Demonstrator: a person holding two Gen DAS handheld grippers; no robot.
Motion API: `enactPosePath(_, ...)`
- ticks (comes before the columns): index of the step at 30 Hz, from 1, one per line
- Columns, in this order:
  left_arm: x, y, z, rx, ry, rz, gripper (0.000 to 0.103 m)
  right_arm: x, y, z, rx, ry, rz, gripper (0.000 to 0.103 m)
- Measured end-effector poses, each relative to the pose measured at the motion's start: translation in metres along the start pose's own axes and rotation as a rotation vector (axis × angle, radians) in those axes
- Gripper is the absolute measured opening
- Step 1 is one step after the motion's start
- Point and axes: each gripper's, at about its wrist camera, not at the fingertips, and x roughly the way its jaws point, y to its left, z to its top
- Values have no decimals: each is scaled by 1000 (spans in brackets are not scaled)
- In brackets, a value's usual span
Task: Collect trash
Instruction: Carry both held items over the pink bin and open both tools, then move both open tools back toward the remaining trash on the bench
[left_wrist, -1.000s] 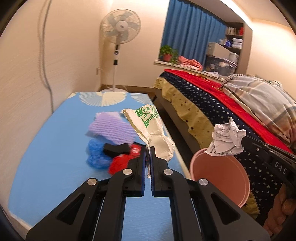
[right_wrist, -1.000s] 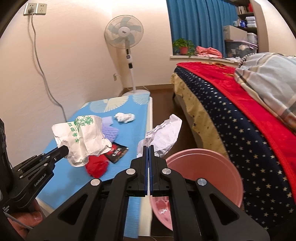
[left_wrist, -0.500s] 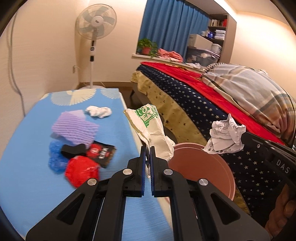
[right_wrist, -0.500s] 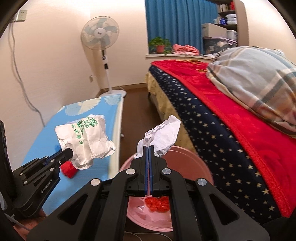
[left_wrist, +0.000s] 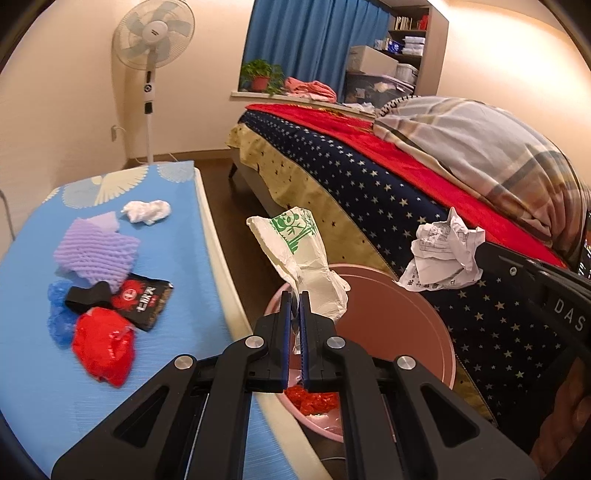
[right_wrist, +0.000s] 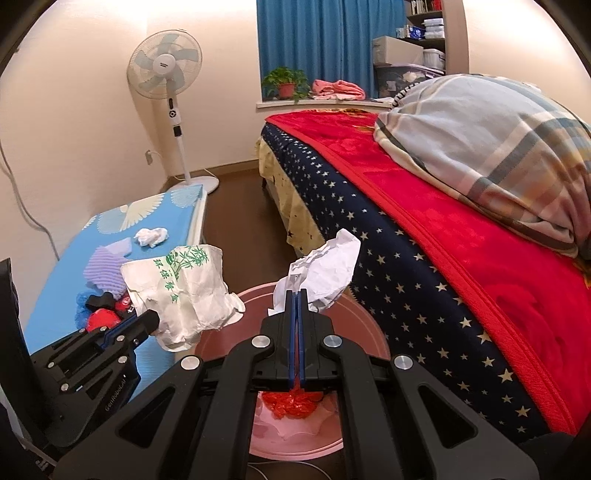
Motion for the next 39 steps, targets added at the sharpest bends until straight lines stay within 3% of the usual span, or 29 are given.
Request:
enactPosePath(18, 11, -7, -2, -2, 21, -25, 4, 3, -2, 0, 17, 2, -20, 1)
enactPosePath(20, 11, -8, -2, -11, 19, -40, 5, 3, -4, 0, 28, 8, -28, 4)
enactPosePath(22, 14, -7, -3, -24, 38, -73, 20, 5, -7, 0, 35, 15, -50, 15)
enactPosePath(23, 15, -7, -4, -28, 47, -82, 24, 5, -8, -1, 41, 16, -59, 28)
enactPosePath(24, 16, -7, -5, -27, 48, -77, 25, 4, -9, -1, 45, 13, -62, 33)
enactPosePath(29, 9, -2, -5, -36, 33, -51, 25, 0, -4, -1, 26, -9, -54, 34)
enactPosePath(39, -12, 33, -3, -87, -14, 26, 25, -4, 19, -2, 5, -56, 39, 34)
